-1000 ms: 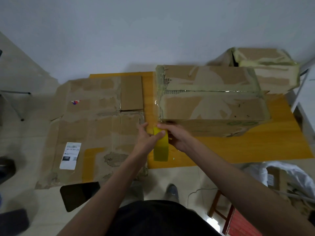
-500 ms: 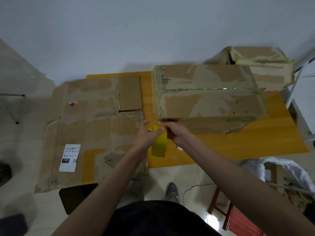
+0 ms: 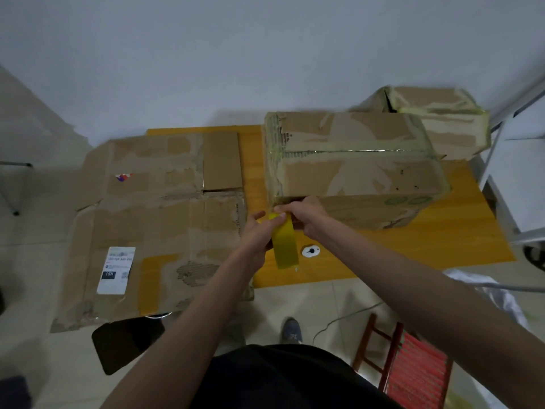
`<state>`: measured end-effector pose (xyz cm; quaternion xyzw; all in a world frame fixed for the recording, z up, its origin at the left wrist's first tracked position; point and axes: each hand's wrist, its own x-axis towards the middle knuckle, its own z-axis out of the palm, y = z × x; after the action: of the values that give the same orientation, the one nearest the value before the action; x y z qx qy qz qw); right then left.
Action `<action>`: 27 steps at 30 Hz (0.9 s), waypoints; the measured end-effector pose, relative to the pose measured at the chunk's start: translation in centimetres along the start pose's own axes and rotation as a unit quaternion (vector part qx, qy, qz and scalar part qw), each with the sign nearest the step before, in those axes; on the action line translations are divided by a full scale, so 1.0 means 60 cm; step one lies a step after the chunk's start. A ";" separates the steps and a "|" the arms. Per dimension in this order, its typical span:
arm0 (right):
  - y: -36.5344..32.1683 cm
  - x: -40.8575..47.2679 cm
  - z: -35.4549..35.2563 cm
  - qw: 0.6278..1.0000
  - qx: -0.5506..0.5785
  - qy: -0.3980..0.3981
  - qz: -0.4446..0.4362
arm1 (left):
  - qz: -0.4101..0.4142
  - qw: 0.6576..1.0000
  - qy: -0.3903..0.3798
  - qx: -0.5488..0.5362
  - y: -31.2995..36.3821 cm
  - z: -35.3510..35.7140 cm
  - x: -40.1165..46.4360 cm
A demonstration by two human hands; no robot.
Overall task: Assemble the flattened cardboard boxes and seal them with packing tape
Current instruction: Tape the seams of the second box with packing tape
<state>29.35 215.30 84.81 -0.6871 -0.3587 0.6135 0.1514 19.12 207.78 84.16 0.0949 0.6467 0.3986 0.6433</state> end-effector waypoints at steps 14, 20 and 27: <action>0.005 -0.003 0.008 0.996 -0.044 0.050 -0.054 | 0.009 1.000 0.004 0.013 -0.004 0.004 0.005; 0.006 0.010 0.008 0.994 0.048 -0.071 0.067 | 0.060 0.986 0.063 0.142 0.020 -0.002 0.009; 0.009 0.029 0.017 0.984 0.119 -0.103 0.080 | 0.061 0.984 0.072 0.154 0.044 -0.012 0.021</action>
<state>28.52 215.87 83.00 -0.6237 -0.2407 0.7294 0.1449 17.24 210.05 84.75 0.2030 0.7380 0.3380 0.5476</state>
